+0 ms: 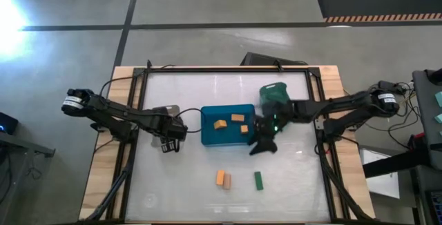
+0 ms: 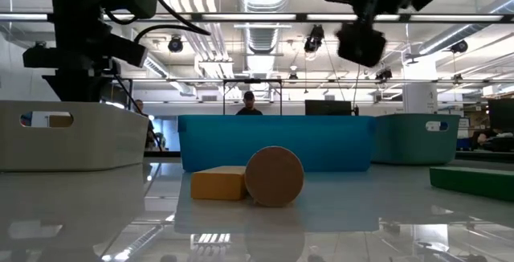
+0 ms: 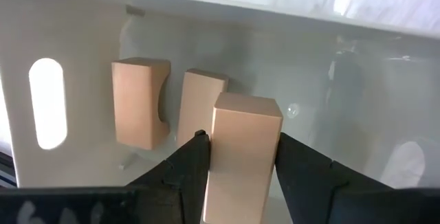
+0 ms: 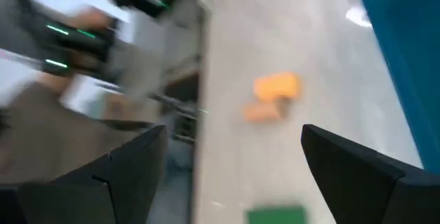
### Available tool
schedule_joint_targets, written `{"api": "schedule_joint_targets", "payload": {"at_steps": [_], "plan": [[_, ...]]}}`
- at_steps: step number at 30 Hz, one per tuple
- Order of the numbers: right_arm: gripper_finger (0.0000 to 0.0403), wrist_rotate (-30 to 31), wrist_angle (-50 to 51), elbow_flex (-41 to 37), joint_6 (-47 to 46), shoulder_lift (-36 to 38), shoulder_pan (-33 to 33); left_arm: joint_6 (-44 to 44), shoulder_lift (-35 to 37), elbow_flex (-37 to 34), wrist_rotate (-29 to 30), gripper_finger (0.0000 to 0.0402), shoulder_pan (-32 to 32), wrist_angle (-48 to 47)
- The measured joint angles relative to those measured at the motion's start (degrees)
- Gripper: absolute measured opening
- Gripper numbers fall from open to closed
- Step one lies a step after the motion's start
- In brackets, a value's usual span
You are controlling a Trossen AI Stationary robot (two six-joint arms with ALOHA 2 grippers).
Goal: Sort & place blocks by color
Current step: Put the brown block into the gray bin, then put the green block into the teal bin
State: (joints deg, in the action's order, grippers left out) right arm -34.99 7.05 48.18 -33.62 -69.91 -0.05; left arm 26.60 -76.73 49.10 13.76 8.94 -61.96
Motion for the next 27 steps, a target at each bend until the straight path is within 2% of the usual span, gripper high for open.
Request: {"api": "schedule_joint_targets", "payload": {"at_steps": [3, 7, 17, 23, 27], "plan": [[0.0325, 9.47, 6.98, 0.00, 0.19, -0.35, -4.72, 1.49, 0.00, 0.00, 0.00, 0.0142, 0.16, -0.01], [0.0325, 15.10, 13.16, 0.00, -3.81, -0.28, -8.59, 1.52, 0.00, 0.00, -0.04, 0.0147, 0.16, 0.00], [0.0325, 20.92, 14.98, 0.00, -15.81, -0.33, -14.52, -0.98, 0.02, 0.06, -0.04, 0.0226, 0.18, -0.12], [0.0325, 24.67, 15.34, 0.82, -20.88, -0.33, -16.51, 0.08, 0.02, 4.49, -0.07, 0.0230, 0.20, -1.62], [0.0325, 29.61, 19.99, 3.05, -22.37, -0.38, -17.36, 0.04, 0.02, 9.30, 0.65, 0.0231, 0.63, -1.06]]}}
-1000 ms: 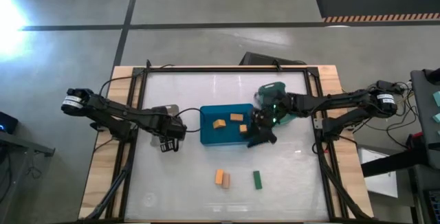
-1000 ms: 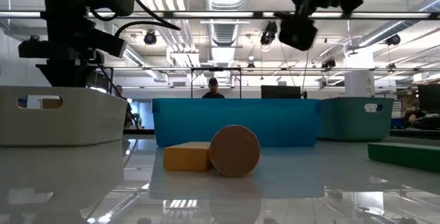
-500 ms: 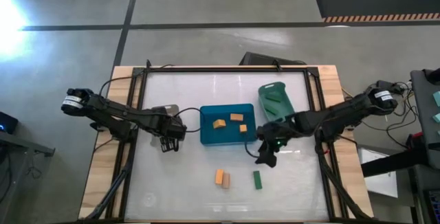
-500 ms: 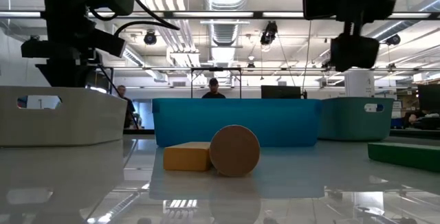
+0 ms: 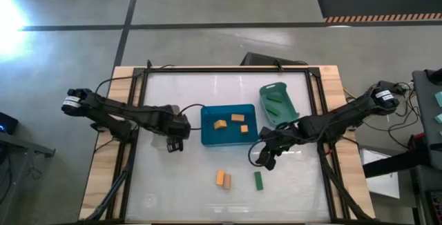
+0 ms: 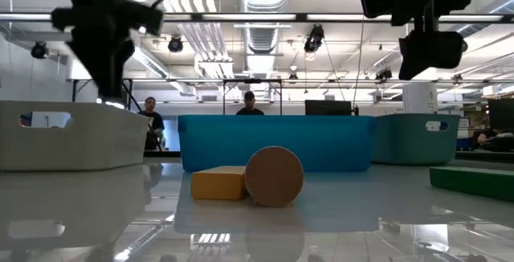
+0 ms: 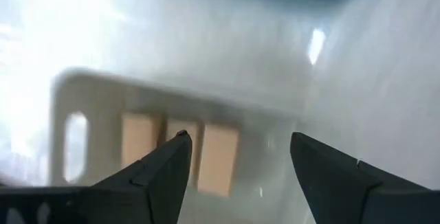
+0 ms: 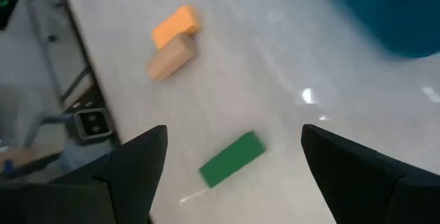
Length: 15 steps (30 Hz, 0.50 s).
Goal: Sort & place blocks by color
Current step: Put the green block into the teal bin
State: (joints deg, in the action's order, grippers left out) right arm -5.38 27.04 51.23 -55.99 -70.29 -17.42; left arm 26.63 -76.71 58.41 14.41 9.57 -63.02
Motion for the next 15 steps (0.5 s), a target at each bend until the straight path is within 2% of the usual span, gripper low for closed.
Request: {"api": "schedule_joint_targets", "payload": {"at_steps": [6, 11, 15], "plan": [[0.0325, 7.26, 11.92, 6.12, -0.04, -2.71, -1.82, -0.52, 0.20, 3.33, 10.89, 0.0231, 2.73, 7.83], [0.0325, 8.43, 18.33, 10.03, -1.03, -6.95, -3.12, -3.48, 0.15, 1.99, 14.53, 0.0231, 5.19, 19.28], [0.0325, 8.45, 20.67, 11.82, -1.09, -10.75, -3.98, -9.78, 0.11, -0.07, 16.02, 0.0231, 8.01, 28.92]]}}
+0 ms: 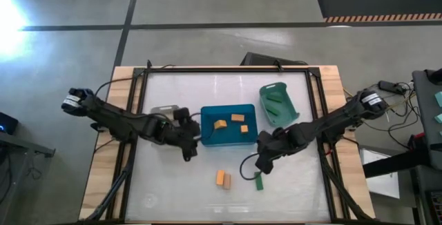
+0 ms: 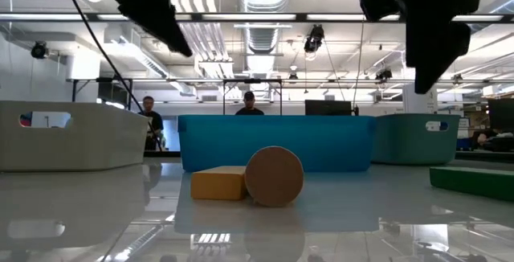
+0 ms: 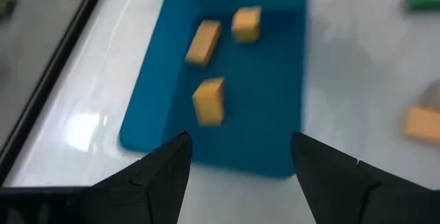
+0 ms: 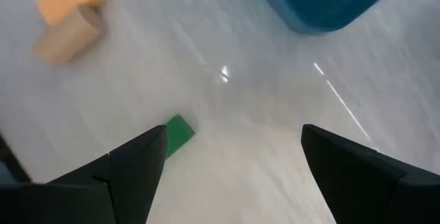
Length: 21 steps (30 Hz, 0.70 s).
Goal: Sort & place blocks by color
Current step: Put the green block into the teal bin
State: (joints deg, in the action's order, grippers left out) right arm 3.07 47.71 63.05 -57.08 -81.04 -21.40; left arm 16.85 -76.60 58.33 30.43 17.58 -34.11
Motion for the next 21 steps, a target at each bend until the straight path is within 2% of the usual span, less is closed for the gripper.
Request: {"api": "schedule_joint_targets", "payload": {"at_steps": [7, 13, 18, 21], "plan": [[0.0325, -0.02, 0.84, 1.00, -0.31, -4.72, -1.07, -10.21, 0.03, -0.73, 0.26, 0.0231, 3.60, 8.87], [0.0325, -0.03, 1.37, -0.54, -6.69, -6.78, -2.83, -14.06, 0.82, -1.39, 1.91, 0.0231, 6.53, 13.27], [0.0325, -0.14, 1.27, -1.16, -12.53, -8.93, -4.42, -21.20, 3.11, -6.46, 2.71, 0.0231, 8.41, 22.47], [0.0325, -0.38, 0.45, 0.28, -13.96, -10.87, -5.09, -22.13, 6.32, -8.52, 2.98, 0.0231, 8.42, 25.30]]}}
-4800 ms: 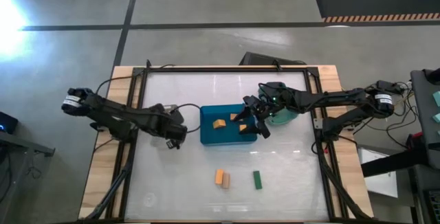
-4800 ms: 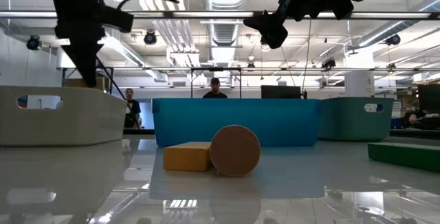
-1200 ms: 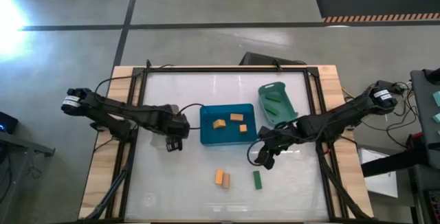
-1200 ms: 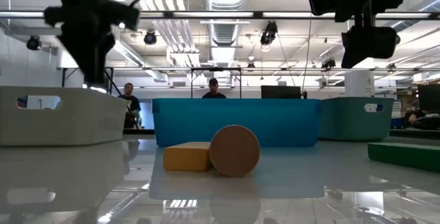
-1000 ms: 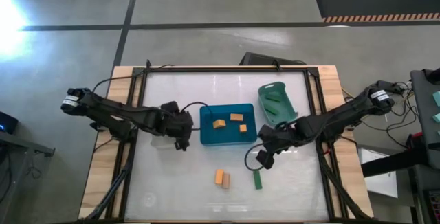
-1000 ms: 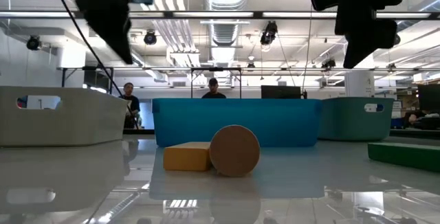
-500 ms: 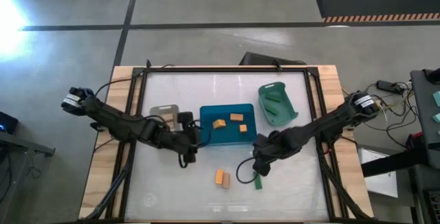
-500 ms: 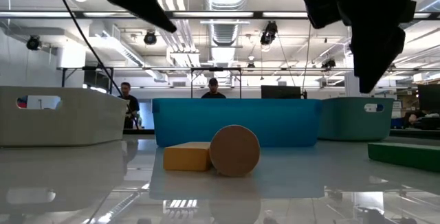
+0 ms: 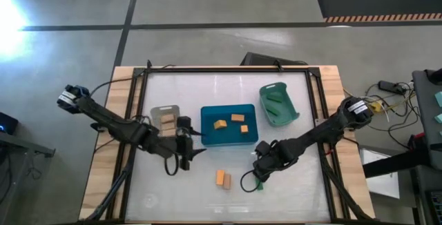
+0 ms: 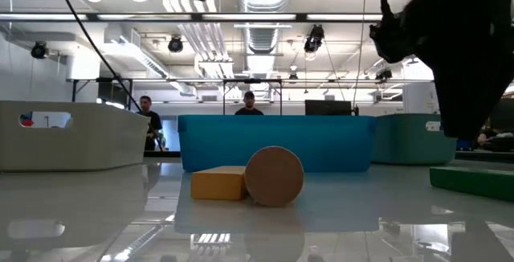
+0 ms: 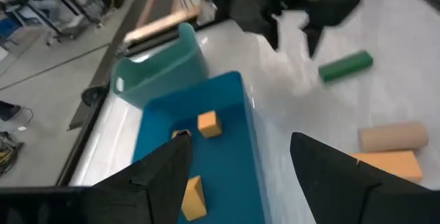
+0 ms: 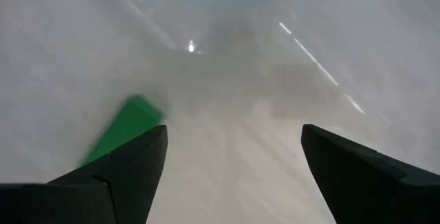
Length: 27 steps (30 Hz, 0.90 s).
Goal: Sort & place blocks by color
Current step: Put the green block into the teal bin
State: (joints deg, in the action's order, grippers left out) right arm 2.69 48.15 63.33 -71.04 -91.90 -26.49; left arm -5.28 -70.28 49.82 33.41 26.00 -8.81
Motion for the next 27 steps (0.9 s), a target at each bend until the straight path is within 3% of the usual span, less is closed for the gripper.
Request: {"api": "schedule_joint_targets", "payload": {"at_steps": [13, 22, 27], "plan": [[0.0325, -5.77, 3.30, 14.85, -2.07, -13.52, -2.19, -5.21, 14.97, -13.74, 2.12, 0.0231, 0.00, 19.85], [0.0321, -5.60, 2.40, 15.20, -7.03, -16.07, -3.36, -5.66, 18.71, -14.72, 2.08, 0.0231, 0.00, 20.97], [0.0280, -5.75, 2.05, 14.32, -6.80, -17.60, -3.27, -5.66, 18.73, -14.72, 2.03, 0.0231, 0.00, 20.87]]}}
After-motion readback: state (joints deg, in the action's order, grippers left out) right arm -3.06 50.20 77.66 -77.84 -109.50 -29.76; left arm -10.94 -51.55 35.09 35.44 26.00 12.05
